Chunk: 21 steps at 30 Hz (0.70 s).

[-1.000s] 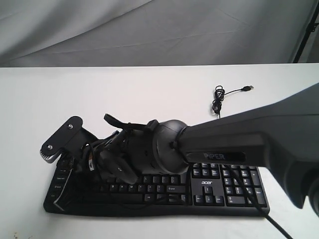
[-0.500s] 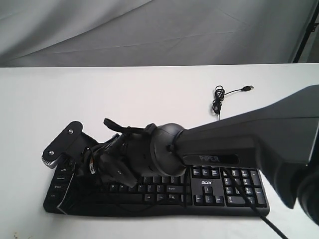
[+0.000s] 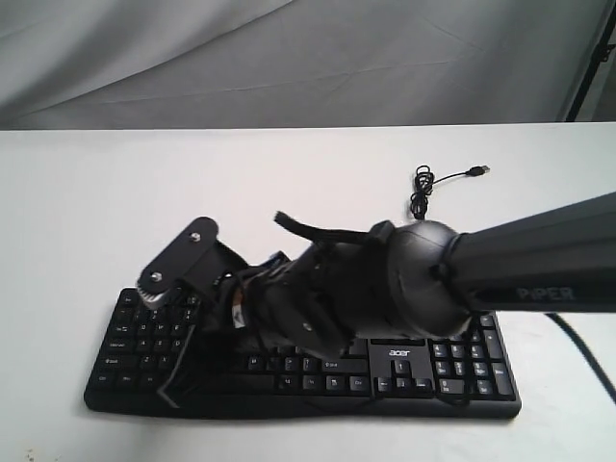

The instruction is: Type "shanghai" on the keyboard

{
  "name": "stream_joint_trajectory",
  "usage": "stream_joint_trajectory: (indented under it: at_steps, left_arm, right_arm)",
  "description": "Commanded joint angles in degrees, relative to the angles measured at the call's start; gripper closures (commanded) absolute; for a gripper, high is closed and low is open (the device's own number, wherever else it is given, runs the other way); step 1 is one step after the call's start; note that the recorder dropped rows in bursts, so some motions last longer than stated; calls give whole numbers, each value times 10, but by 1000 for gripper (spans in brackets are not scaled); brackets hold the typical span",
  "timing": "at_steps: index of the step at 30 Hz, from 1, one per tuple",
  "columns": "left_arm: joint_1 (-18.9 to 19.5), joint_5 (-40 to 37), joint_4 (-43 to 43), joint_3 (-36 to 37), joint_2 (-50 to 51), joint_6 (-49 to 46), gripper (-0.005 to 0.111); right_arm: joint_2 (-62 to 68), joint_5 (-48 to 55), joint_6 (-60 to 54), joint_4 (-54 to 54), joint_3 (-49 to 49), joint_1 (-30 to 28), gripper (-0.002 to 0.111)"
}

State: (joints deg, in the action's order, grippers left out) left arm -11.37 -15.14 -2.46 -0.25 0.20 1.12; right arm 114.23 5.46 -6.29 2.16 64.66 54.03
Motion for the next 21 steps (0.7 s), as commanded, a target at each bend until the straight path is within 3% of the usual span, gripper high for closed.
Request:
stream_joint_trajectory:
  at_steps: [1,21]
  left_arm:
    - [-2,3,0,2,-2,2,107]
    - [-2,3,0,2,-2,2,107]
  right_arm:
    - [-9,-17,3,16,-32,-16,108]
    - [-7,-39,1,19,-35,-15,108]
